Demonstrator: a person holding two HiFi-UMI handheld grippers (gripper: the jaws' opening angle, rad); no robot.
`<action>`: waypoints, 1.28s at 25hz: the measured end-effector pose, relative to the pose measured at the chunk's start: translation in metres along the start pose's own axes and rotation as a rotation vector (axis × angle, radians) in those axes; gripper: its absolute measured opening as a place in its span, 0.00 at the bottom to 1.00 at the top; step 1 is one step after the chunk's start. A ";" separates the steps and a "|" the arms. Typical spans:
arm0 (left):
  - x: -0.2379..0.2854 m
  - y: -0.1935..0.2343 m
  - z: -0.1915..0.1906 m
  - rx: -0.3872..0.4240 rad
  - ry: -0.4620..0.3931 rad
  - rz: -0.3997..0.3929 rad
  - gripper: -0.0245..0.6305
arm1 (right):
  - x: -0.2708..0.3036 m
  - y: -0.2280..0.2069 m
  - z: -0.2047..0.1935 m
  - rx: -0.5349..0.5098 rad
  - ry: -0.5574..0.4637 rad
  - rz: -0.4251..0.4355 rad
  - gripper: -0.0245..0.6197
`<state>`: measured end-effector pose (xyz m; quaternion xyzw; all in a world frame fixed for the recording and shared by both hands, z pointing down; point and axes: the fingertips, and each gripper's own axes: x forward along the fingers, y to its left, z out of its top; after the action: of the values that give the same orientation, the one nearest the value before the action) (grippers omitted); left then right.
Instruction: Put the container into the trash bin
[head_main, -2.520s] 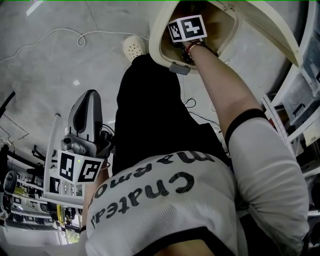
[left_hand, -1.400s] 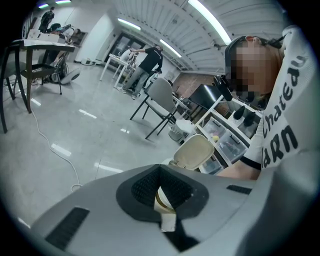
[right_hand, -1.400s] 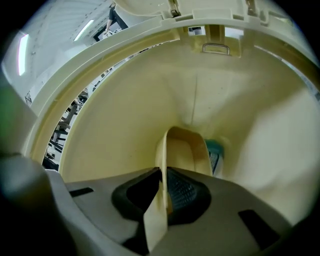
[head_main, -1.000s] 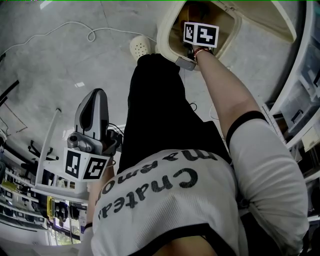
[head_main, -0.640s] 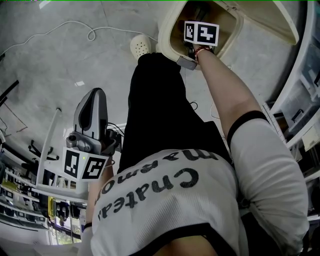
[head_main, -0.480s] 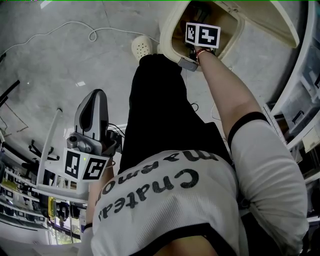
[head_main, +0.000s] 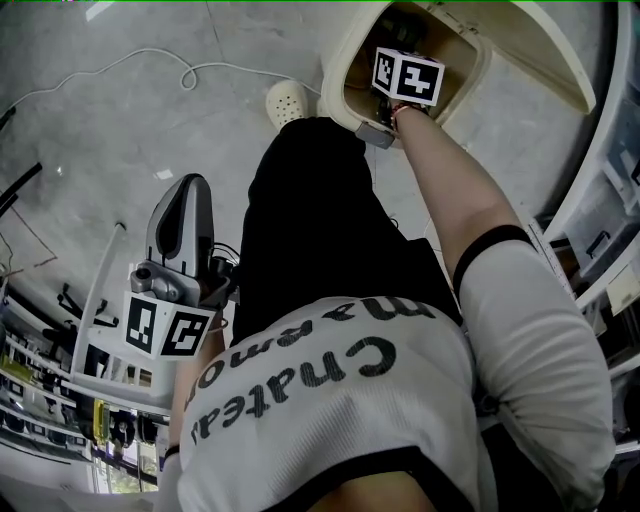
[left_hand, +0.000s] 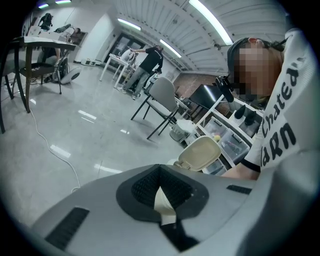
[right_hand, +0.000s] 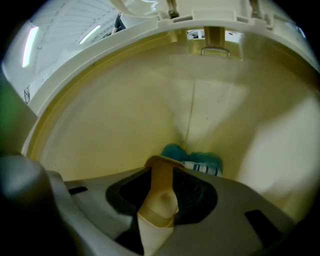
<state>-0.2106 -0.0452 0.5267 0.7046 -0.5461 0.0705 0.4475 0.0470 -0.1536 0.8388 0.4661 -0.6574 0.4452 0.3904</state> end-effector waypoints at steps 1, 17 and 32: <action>0.002 -0.001 0.002 0.009 -0.006 -0.005 0.07 | 0.000 -0.001 0.004 0.011 -0.019 -0.003 0.26; -0.033 -0.046 0.032 0.049 -0.059 -0.018 0.07 | -0.097 0.013 0.078 -0.192 -0.260 -0.049 0.25; -0.068 -0.180 0.149 0.144 -0.274 -0.173 0.07 | -0.373 0.097 0.139 -0.021 -0.511 0.281 0.25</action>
<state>-0.1459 -0.1018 0.2994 0.7822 -0.5330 -0.0259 0.3216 0.0373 -0.1698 0.4293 0.4633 -0.7973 0.3561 0.1512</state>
